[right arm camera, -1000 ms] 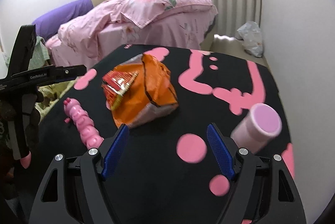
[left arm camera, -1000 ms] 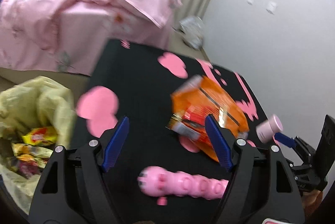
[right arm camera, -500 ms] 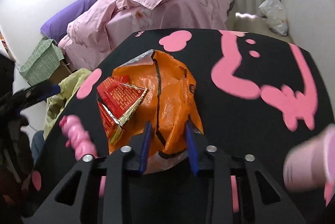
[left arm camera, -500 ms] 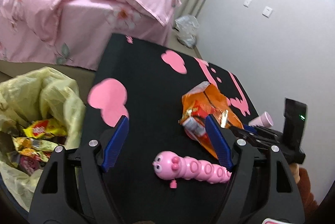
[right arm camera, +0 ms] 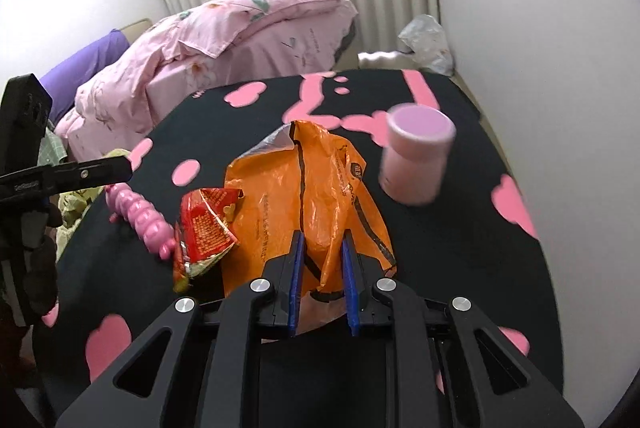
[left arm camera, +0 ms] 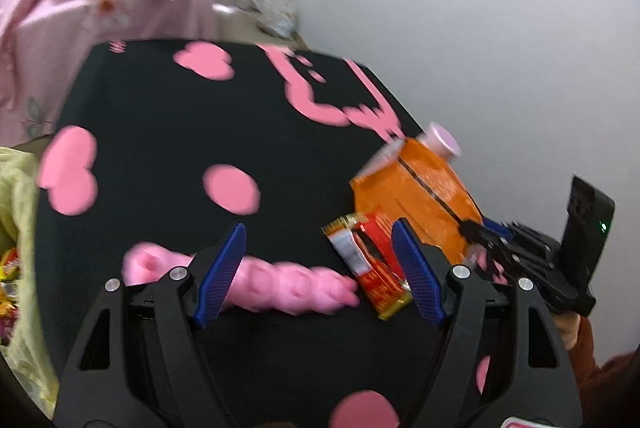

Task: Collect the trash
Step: 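Grasp the orange chip bag with the right gripper while the left gripper grasps the red wrapper, then lift both held items and carry them over the yellow-bagged bin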

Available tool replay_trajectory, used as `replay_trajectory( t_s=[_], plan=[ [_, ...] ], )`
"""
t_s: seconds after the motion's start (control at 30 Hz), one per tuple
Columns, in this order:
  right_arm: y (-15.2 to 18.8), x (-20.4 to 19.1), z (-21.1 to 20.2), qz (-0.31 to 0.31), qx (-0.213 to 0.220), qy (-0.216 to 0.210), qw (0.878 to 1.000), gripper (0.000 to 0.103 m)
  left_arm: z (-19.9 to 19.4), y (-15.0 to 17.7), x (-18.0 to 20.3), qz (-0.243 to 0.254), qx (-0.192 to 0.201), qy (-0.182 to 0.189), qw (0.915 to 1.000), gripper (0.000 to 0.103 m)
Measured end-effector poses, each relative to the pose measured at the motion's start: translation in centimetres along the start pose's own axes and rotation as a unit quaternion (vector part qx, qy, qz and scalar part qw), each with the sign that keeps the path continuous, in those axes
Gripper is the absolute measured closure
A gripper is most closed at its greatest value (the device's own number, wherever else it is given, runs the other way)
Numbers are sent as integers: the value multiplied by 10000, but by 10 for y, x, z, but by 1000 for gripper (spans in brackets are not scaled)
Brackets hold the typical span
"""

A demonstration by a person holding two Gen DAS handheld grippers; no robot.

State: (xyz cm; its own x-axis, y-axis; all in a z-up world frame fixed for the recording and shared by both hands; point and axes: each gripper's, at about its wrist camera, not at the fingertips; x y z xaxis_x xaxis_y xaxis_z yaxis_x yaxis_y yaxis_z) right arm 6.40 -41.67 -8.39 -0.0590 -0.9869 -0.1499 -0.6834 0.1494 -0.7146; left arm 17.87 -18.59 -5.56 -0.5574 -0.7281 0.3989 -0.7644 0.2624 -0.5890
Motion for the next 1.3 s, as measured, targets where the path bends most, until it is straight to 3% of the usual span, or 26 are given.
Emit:
replay_trajectory(
  t_s=[0.2,0.37,0.43,0.5,0.57,0.67,0.77,0.9,0.97,1.13,1.23,1.27,1.3],
  plan=[
    [25,26,-25,207,-112,259,9994,84,30,14,45,155,-586,262,9978,32],
    [50,43,-41,452,-78,50,9989,83,55,24,79,365,-761,20,9964,35],
    [56,48,-46,522,-25,31,9986,76,65,29,89,535,-820,-189,9950,44],
    [58,52,-52,589,48,-9,9983,60,69,36,96,620,-964,-143,9933,53],
    [59,55,-60,595,232,-113,9979,42,63,42,99,759,-954,-187,9924,57],
    [57,54,-63,480,400,-383,9973,32,53,48,97,855,-929,-246,9917,59],
    [57,45,-54,171,188,-396,9989,32,39,52,89,767,-888,-285,9927,59],
    [57,40,-39,56,-39,-2,10000,32,18,54,79,668,-684,-380,9947,59],
    [55,46,-25,273,-467,295,9981,32,8,55,77,715,-560,-487,9947,59],
    [59,51,-22,486,-548,150,9972,32,-5,58,70,677,-456,-594,9949,59],
    [62,43,-21,275,-511,233,9980,47,-11,63,62,615,-430,-686,9948,59],
    [60,40,-19,178,-514,224,9983,59,-13,64,58,579,-422,-715,9949,59],
    [60,38,-19,148,-517,175,9984,63,-15,65,55,531,-405,-743,9950,59]
  ],
)
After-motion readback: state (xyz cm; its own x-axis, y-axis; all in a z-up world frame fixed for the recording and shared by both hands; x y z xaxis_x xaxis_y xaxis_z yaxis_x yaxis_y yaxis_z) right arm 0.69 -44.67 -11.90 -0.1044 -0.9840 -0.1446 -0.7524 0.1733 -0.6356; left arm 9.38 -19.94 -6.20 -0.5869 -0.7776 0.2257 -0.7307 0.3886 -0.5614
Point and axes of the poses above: each gripper's, at about its wrist camera, not at the fingertips, and z roughly the way its jaws point, x to its right, y to its underside, and after that the axes turned 1 degree about -z, right-handed
